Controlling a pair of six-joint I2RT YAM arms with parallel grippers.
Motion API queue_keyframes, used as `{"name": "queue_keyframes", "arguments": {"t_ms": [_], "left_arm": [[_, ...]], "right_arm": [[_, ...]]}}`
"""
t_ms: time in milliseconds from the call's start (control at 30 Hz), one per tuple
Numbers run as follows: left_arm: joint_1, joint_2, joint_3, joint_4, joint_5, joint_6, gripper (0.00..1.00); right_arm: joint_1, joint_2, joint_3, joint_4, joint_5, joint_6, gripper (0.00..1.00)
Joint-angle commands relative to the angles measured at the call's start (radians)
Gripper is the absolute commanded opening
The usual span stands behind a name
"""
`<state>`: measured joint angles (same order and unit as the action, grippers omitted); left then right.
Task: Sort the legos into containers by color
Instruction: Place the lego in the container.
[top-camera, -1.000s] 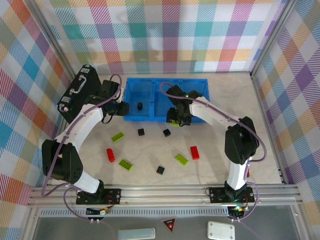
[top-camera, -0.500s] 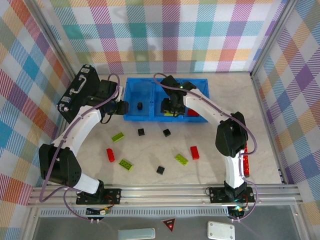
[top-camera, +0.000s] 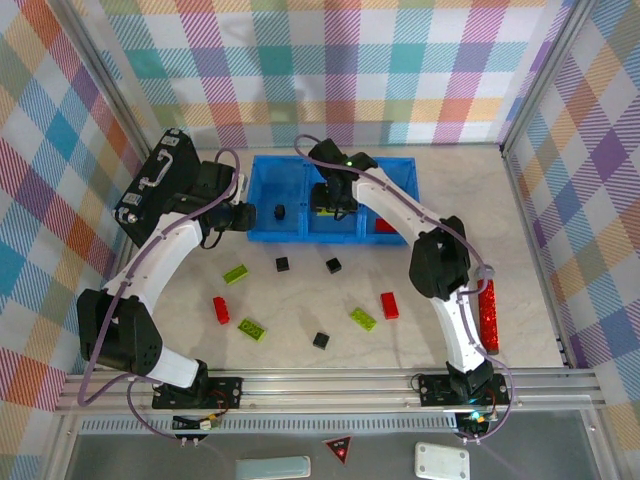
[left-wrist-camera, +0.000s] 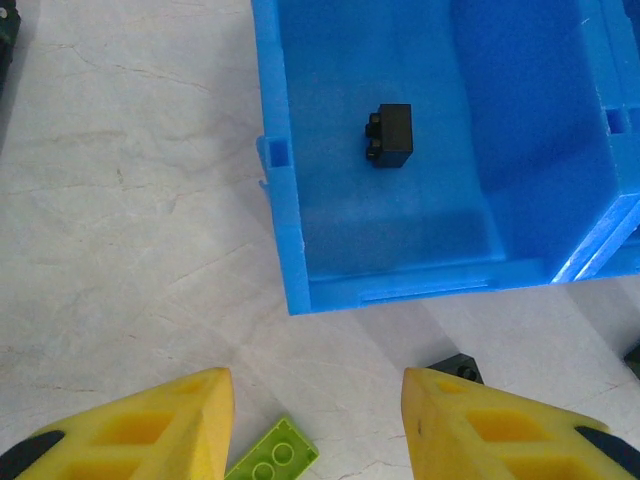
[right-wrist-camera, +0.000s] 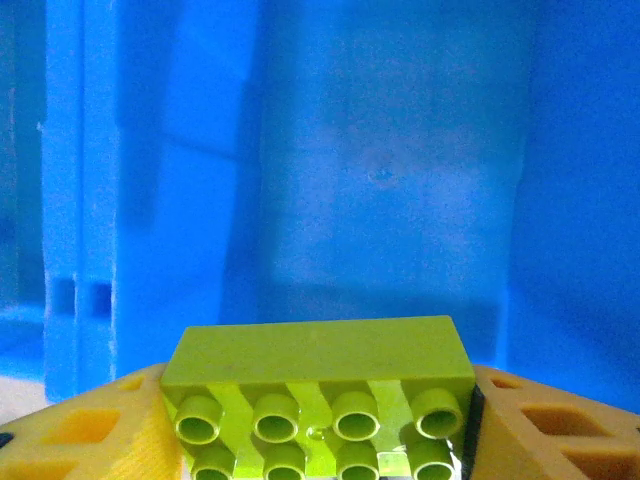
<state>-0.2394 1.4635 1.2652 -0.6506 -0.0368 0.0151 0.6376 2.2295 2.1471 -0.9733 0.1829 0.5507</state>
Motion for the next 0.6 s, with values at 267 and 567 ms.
{"name": "queue_keyframes", "arguments": {"t_ms": [267,567], "left_arm": [[0.011,-0.041,-0.014,0.017,-0.003,-0.013,0.48],[0.011,-0.047,-0.017,0.018,0.004,-0.008,0.48]], "right_arm": [[-0.033,0.172,0.188,-0.009,0.024,-0.047,0.62],[-0.045,0.263,0.201,0.042,0.023,-0.055,0.62]]}}
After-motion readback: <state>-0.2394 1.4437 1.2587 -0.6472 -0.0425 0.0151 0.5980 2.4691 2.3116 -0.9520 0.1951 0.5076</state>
